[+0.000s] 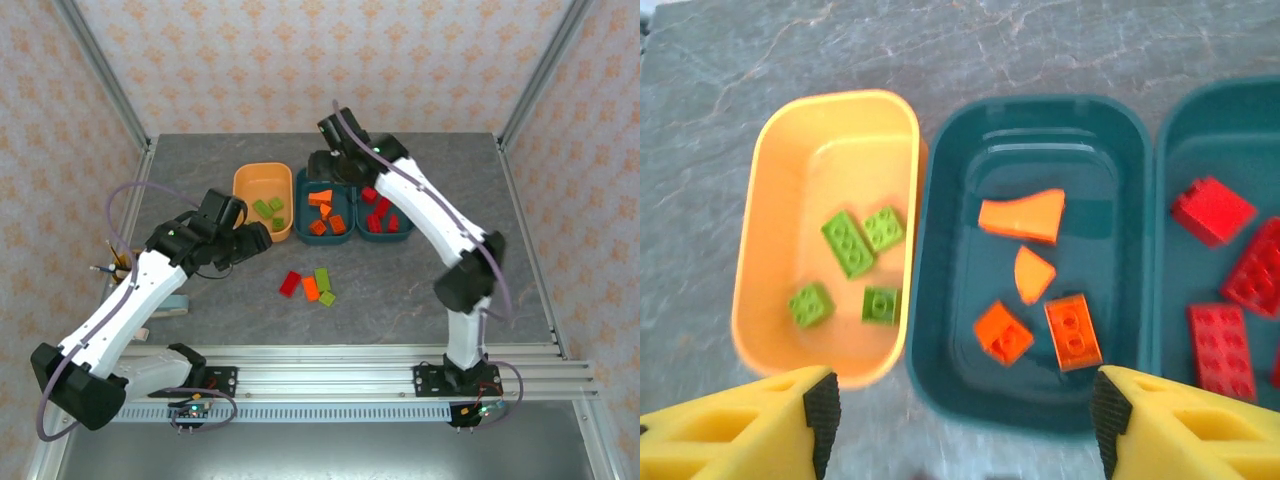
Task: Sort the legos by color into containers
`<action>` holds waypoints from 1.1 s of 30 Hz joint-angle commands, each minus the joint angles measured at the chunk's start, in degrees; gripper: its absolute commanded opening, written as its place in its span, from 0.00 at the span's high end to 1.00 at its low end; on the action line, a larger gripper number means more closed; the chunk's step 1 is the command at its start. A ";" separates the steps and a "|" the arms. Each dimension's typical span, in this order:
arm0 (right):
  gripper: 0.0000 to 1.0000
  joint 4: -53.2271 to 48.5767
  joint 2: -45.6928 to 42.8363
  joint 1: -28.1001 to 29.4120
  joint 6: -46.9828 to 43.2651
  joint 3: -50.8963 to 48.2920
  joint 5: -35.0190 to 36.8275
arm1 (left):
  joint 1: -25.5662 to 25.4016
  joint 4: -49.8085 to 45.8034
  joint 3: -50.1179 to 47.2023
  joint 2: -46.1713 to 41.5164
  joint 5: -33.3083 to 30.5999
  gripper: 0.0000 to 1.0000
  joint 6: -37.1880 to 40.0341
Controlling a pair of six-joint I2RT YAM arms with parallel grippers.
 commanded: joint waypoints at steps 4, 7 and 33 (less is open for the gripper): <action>0.30 7.17 -20.70 1.69 -0.12 -27.96 -4.56 | -5.53 -0.17 -1.44 4.02 -0.25 0.26 -8.71; 0.30 6.43 -29.57 3.07 0.73 -38.82 -8.99 | -10.13 1.45 -1.04 8.03 -0.52 0.27 -15.70; 0.27 -3.11 -58.61 11.88 13.83 -60.29 -4.20 | -26.46 11.80 7.07 41.67 3.39 0.31 -49.42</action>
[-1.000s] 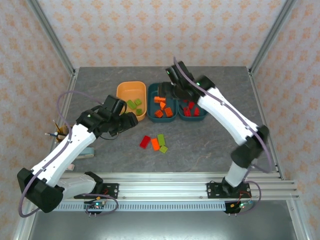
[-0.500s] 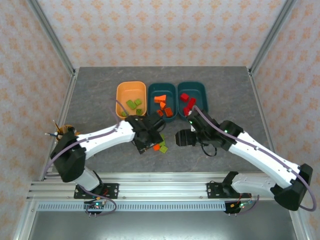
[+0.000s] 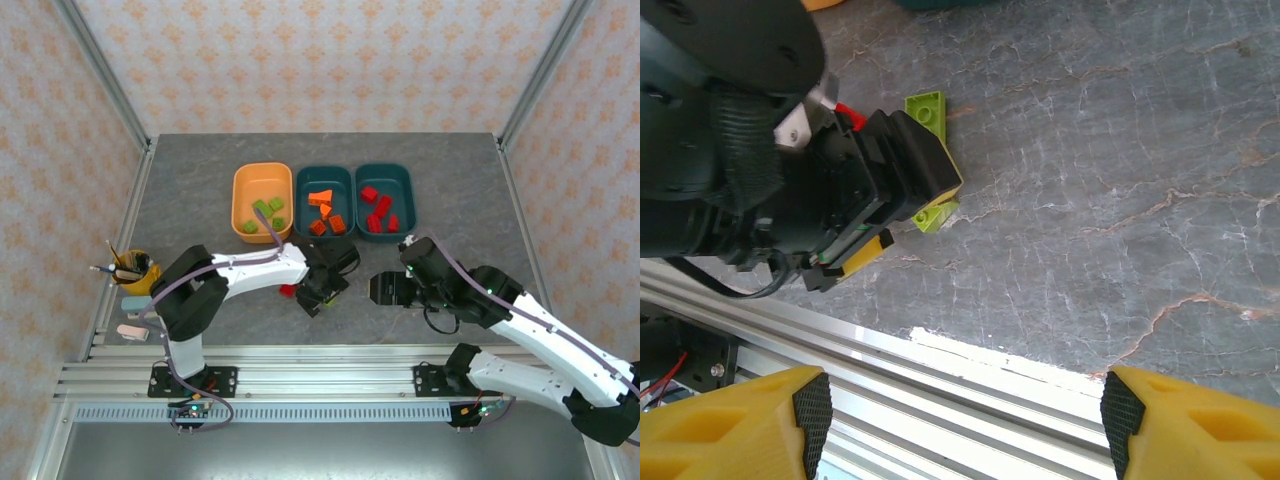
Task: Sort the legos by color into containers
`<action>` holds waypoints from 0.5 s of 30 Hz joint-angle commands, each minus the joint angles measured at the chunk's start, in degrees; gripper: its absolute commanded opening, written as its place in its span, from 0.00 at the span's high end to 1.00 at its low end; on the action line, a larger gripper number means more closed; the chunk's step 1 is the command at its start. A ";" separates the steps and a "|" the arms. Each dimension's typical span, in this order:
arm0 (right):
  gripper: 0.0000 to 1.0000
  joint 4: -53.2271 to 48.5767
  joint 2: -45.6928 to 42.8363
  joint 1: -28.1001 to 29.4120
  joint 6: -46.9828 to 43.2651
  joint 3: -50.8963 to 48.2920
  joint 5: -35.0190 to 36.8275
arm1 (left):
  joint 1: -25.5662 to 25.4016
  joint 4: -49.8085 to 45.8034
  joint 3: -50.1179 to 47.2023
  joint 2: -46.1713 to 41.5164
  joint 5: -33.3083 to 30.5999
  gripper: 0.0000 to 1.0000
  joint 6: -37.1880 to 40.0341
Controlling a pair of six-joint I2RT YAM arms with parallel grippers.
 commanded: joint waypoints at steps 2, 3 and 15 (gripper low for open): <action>0.27 -1.51 -1.51 0.25 1.34 -1.29 2.40 | -0.18 0.05 1.60 2.36 -0.13 0.35 -2.36; 0.27 -1.51 -1.70 0.25 1.43 -1.49 2.53 | -0.18 -0.41 1.91 2.63 -0.58 0.37 -2.12; 0.27 -0.73 -1.71 0.25 1.38 -1.45 2.29 | -0.32 -1.33 3.19 4.77 -3.24 0.65 1.76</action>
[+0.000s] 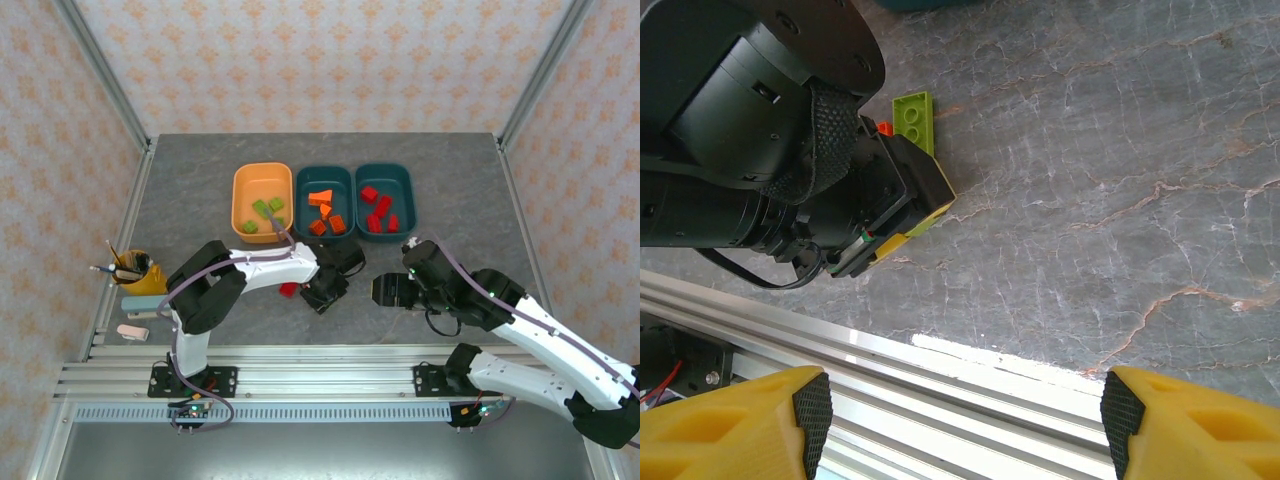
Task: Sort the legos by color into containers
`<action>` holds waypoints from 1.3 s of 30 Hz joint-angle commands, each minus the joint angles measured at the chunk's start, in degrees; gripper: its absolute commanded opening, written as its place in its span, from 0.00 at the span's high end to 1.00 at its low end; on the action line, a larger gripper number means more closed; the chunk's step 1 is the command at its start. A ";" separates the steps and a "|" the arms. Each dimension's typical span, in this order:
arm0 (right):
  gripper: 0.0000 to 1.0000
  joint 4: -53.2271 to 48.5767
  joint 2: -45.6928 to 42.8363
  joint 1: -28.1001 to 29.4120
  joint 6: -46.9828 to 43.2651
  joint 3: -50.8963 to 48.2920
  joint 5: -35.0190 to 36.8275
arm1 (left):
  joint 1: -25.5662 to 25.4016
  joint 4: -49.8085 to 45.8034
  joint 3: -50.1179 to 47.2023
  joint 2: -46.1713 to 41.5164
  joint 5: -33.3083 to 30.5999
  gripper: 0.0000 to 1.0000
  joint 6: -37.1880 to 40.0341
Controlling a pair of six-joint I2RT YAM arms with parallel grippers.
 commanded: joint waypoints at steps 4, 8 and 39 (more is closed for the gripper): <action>0.27 -0.42 -0.40 0.25 -0.47 0.86 1.97 | -0.42 -5.36 3.83 -4.18 -6.55 0.67 5.73; 0.27 1.23 -0.53 0.25 -1.42 2.75 2.16 | 0.07 -10.41 6.83 -9.44 -10.58 0.68 10.60; 0.25 24.39 44.71 -2.70 -3.54 30.22 -6.77 | 39.02 -18.95 60.77 29.17 -17.37 0.68 56.27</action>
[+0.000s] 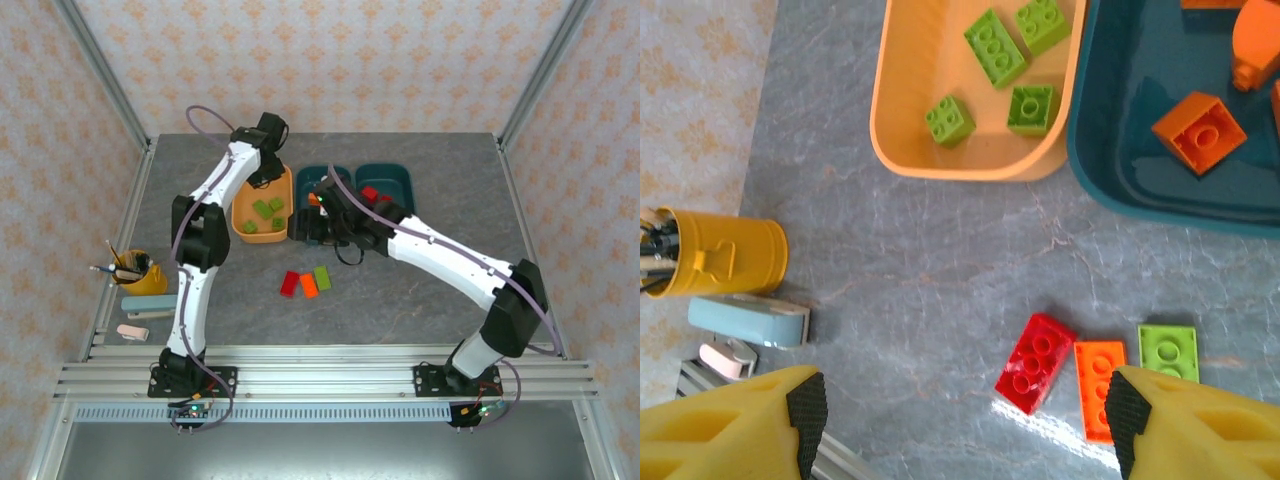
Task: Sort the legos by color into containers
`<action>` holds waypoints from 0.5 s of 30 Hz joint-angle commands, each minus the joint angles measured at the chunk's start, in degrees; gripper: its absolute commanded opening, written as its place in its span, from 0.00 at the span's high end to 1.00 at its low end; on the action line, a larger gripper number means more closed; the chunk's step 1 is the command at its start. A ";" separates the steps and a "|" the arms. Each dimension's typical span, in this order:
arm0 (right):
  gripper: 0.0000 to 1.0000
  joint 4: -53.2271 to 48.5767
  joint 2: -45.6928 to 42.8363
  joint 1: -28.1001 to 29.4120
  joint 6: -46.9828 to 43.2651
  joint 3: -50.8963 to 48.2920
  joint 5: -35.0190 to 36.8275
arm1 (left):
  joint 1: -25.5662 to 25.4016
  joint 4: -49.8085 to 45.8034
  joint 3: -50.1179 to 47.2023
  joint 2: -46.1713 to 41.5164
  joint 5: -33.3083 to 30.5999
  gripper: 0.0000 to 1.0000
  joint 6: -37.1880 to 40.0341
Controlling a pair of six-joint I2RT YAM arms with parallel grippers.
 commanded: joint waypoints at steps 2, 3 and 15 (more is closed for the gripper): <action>0.25 -0.22 1.57 -1.48 -1.14 3.15 -1.15 | 1.25 -1.46 5.15 4.52 0.21 0.67 2.99; 0.25 -0.37 1.67 -1.70 -1.00 3.12 -1.35 | 1.52 -1.09 5.50 5.50 1.26 0.67 2.82; 0.27 -13.06 10.45 0.53 -6.64 10.88 3.64 | 1.59 -2.71 2.85 1.75 2.79 0.40 1.49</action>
